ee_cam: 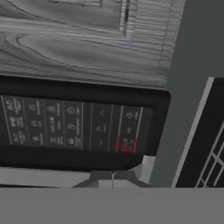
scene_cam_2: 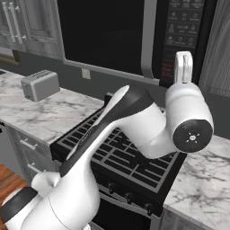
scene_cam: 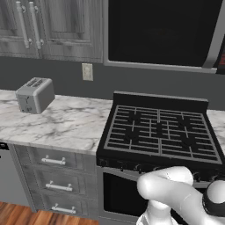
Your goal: Place the bowl containing the steak and broccoli in the microwave. Close the microwave door and press the start button to microwave the meal.
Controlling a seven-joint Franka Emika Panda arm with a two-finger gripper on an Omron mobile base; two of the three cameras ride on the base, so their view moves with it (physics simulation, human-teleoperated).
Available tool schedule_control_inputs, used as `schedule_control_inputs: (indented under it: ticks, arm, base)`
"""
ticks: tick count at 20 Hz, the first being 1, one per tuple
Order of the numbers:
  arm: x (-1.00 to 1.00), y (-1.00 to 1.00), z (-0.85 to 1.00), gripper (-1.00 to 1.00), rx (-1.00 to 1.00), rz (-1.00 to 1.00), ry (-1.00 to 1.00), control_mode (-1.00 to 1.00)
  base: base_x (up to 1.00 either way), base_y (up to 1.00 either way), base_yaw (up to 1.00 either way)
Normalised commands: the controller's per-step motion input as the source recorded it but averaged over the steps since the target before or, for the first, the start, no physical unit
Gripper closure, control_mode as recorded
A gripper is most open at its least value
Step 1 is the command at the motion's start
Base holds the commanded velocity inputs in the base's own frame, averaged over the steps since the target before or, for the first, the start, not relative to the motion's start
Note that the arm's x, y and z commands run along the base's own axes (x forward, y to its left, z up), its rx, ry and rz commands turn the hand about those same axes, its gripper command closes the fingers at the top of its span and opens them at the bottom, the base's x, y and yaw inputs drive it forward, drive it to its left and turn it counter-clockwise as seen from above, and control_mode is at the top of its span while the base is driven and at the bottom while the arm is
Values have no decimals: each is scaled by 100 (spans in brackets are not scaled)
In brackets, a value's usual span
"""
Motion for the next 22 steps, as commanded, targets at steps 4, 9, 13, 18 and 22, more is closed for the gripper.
schedule_control_inputs:
  ticks: [4, 9, 13, 18, 22]
  arm:
    - [43, 9, 0, 100, 0, -21, 0, -100]
    - [39, -20, 0, 100, 8, -5, 0, -100]
    - [21, -44, 0, 100, 15, 0, 3, -100]
    - [4, -32, 0, 100, 16, 0, 5, -100]
    - [11, -1, 0, 100, 8, 0, 3, -100]
  base:
    - [0, 0, 0]
    - [0, 0, 0]
    - [0, 0, 0]
    - [0, 0, 0]
    - [0, 0, 0]
